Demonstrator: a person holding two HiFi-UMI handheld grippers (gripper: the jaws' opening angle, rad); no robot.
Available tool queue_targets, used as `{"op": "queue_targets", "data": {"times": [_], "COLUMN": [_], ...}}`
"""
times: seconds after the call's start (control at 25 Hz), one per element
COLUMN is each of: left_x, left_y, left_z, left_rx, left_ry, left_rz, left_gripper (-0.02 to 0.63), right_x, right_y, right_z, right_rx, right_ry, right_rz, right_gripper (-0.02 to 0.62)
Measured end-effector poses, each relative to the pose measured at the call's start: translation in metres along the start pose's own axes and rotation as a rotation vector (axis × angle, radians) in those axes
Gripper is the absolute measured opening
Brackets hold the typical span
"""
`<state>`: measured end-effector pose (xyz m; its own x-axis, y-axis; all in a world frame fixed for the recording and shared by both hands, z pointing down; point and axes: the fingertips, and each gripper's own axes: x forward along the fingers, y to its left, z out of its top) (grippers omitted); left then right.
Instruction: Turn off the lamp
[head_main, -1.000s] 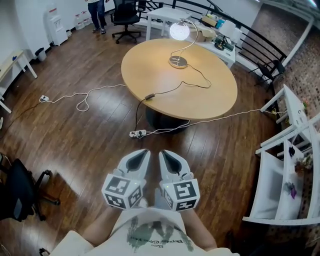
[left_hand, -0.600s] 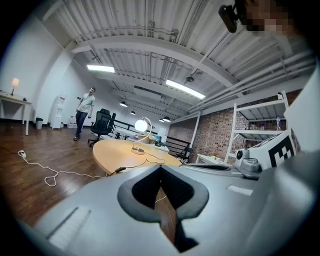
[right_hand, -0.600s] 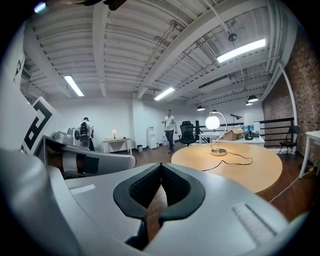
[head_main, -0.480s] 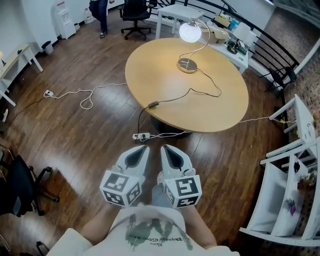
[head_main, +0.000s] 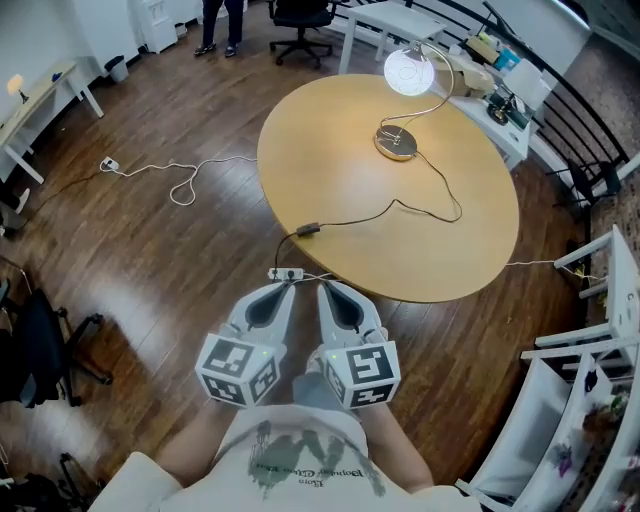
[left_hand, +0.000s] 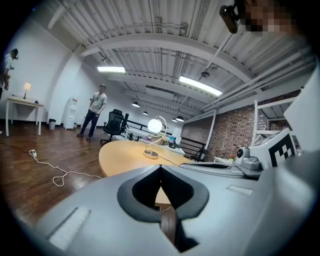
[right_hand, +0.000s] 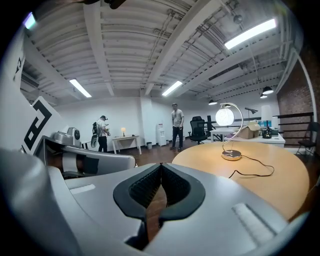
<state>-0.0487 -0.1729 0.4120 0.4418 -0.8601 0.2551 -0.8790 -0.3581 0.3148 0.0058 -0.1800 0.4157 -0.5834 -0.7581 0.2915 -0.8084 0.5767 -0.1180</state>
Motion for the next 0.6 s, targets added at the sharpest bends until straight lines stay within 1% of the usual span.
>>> {"op": "queue_targets", "data": {"times": [0.28,0.6], "left_x": [0.047,0.069], "left_y": [0.009,0.018], "left_z": [0.009,0.019], "left_rx": [-0.011,-0.007], "left_ry": [0.002,-0.023], "left_rz": [0.073,0.149], "left_gripper": [0.000,0.000], "right_x": [0.033,0.057], "right_y": [-0.039,-0.061], "right_z": [0.009,0.011], "right_rx": [-0.001,-0.016], "right_ry": [0.020,0.037], "right_rz": [0.070,0.128], "right_gripper": [0.002,0.002]}}
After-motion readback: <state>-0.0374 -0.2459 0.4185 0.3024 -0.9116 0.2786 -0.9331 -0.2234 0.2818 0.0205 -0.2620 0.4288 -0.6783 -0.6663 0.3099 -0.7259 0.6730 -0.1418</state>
